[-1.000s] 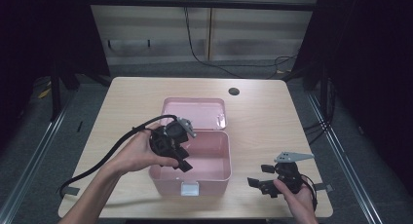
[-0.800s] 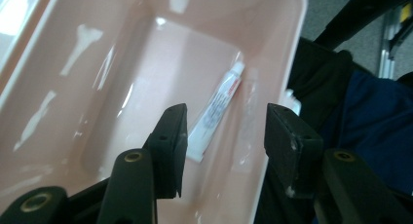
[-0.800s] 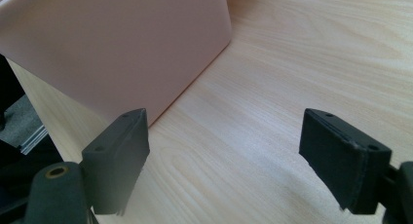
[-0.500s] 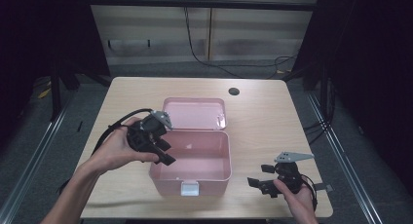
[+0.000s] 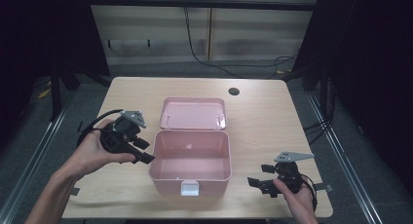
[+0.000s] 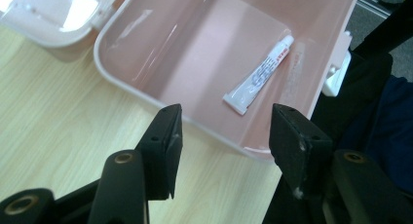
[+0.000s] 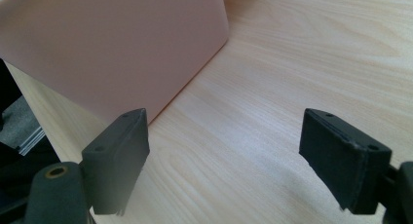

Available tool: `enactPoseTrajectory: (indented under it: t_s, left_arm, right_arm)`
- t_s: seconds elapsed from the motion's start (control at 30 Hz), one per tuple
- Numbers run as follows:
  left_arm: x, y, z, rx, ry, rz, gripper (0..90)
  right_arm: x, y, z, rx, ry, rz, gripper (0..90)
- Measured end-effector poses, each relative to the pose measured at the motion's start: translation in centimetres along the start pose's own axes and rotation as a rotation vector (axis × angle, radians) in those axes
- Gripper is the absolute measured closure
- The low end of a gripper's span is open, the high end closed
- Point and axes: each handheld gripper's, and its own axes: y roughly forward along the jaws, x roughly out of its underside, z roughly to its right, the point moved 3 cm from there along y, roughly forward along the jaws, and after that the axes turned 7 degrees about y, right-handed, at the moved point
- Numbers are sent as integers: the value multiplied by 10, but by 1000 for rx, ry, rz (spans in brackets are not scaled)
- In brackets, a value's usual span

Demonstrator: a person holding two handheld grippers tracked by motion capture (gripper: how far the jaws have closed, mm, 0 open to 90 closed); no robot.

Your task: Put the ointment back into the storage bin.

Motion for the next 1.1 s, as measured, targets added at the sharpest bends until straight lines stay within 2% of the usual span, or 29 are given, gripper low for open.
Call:
enactPoseTrajectory:
  t_s: [0.03,0.07,0.1,0.27,0.4,0.47,0.6,0.67,0.8,0.87,0.93,1.1]
  left_arm:
    - [3,-1,-1,-3,8,-2,464]
    - [6,0,-1,-7,-15,9,463]
    - [9,-1,-3,-7,4,-9,460]
    - [26,1,-4,-32,-54,43,455]
    - [45,4,-6,-49,-84,54,450]
    - [48,6,-5,-56,-101,68,444]
    - [66,13,-8,-51,-113,45,427]
    - [72,16,-10,-60,-137,54,424]
    - [85,23,-13,-65,-153,45,412]
    - [91,29,-14,-72,-173,37,421]
    - [96,35,-15,-73,-176,28,442]
    - [106,47,-16,-84,-201,48,412]
  right_arm:
    - [0,0,0,-1,-3,2,179]
    - [0,0,0,2,-1,0,179]
    - [0,0,0,3,1,-1,179]
    - [0,0,1,4,2,-1,179]
    - [0,0,1,4,1,-3,179]
    - [0,0,0,3,2,-2,179]
    - [0,0,1,6,1,0,179]
    - [0,1,1,7,-3,-1,179]
    - [0,1,2,14,-2,-2,179]
    - [1,1,1,15,5,-9,179]
    - [1,2,1,15,5,-12,179]
    - [1,1,2,15,5,-7,179]
